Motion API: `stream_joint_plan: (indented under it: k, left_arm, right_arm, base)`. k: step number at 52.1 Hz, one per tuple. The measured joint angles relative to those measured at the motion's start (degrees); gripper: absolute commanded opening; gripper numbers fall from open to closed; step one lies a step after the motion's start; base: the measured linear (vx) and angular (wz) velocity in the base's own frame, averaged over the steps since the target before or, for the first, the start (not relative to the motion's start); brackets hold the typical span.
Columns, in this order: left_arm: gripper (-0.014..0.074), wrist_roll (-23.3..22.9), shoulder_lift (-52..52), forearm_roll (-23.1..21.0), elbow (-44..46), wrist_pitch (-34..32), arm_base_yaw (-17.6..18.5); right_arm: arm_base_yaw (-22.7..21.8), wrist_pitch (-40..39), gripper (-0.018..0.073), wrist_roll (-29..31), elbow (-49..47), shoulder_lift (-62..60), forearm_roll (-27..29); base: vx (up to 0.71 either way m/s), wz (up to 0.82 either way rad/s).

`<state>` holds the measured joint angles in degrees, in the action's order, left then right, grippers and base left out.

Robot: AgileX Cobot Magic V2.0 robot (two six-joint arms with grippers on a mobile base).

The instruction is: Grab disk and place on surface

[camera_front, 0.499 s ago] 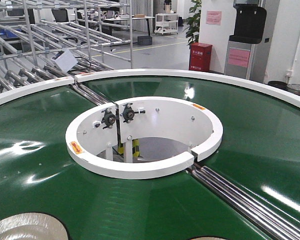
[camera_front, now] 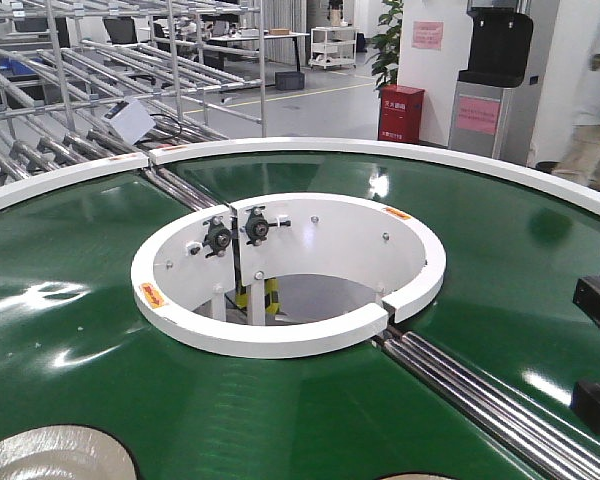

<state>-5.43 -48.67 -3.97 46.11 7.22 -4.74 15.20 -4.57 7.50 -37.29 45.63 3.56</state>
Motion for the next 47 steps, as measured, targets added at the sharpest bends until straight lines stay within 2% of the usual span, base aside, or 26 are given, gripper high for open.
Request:
stream_joint_plan:
  k: [1,6,7,8,9,13,14,15,16,29,30,35,36,38,42,43,47]
  left_arm:
    - [0.0220,0.00,-0.40,0.00,0.00,0.00,1.34]
    - [0.0220,0.00,-0.40,0.00,0.00,0.00,1.34]
    - [0.0462,0.00,-0.40,0.00,0.00,0.23,1.74]
    - [0.0462,0.00,-0.40,0.00,0.00,0.23,1.74]
    - [0.0571,0.00,-0.40,0.00,0.00,0.23,1.74]
    - [0.0571,0.00,-0.40,0.00,0.00,0.23,2.15]
    - [0.0571,0.00,-0.40,0.00,0.00,0.23,2.15]
    - [0.0624,0.00,-0.40,0.00,0.00,0.23,2.15]
    - [0.0624,0.17,-0.40,0.00,0.00,-0.09,2.15]
    - [0.0601,0.17,-0.40,0.00,0.00,-0.28,2.39]
    - [0.0574,0.17,-0.40,0.00,0.00,-0.28,2.39]
    - [0.0561,0.17,-0.40,0.00,0.00,0.33,2.39]
    - [0.0561,-0.20,-0.40,-2.92,0.00,1.58,2.39]
    - [0.0561,-0.27,-0.40,-5.25,0.00,2.02,2.39]
    - [0.0561,-0.27,-0.40,-5.25,0.00,2.02,2.39]
    - [0.0561,-0.27,-0.51,-8.30,0.00,2.02,2.39]
    - [0.0561,-0.27,-0.51,-8.30,0.00,2.02,2.39]
  right_arm:
    - [0.00,0.00,0.0234,0.00,0.00,0.00,0.00]
    - [0.00,0.00,0.0412,-0.42,0.00,0.00,0.04]
    - [0.00,0.00,0.0557,-1.79,0.00,0.00,0.06]
    - [0.00,0.00,0.0605,-2.35,0.00,0.00,0.11]
    - [0.00,0.00,0.0638,-2.80,0.00,0.00,0.11]
    - [0.00,-0.12,0.0731,-3.25,0.00,0.00,0.21]
    - [0.00,-0.12,0.0730,-3.31,0.00,0.00,0.21]
    - [0.00,-0.12,0.0729,-3.31,0.00,0.00,0.21]
    - [0.00,-0.12,0.0729,-3.31,0.00,0.00,0.21]
    - [0.00,-0.23,0.0692,-3.31,0.00,0.00,0.21]
    - [0.00,-0.30,0.0687,-3.31,0.00,0.00,0.21]
    - [0.00,-0.42,0.0650,-3.31,0.00,0.00,0.21]
    - [0.00,-0.48,0.0642,-3.31,0.00,0.00,0.21]
    - [0.00,-0.59,0.0628,-3.31,0.00,0.00,0.21]
    - [0.00,-1.11,0.0595,-3.31,0.00,0.00,0.21]
    - [0.00,-1.26,0.0590,-3.31,0.00,0.00,0.21]
    - [0.00,-2.62,0.0567,-3.31,0.00,0.00,0.21]
  base:
    - [0.00,0.00]
    - [0.00,0.00]
    - [0.00,0.00]
    - [0.00,0.00]
    - [0.00,0.00]
    - [0.00,0.00]
    - [0.00,0.00]
    - [0.00,0.00]
    - [0.00,0.00]
    - [0.00,0.00]
    - [0.00,0.00]
    - [0.00,0.00]
    - [0.00,0.00]
    - [0.00,0.00]
    - [0.00,0.00]
    - [0.00,0.00]
    - [0.00,0.00]
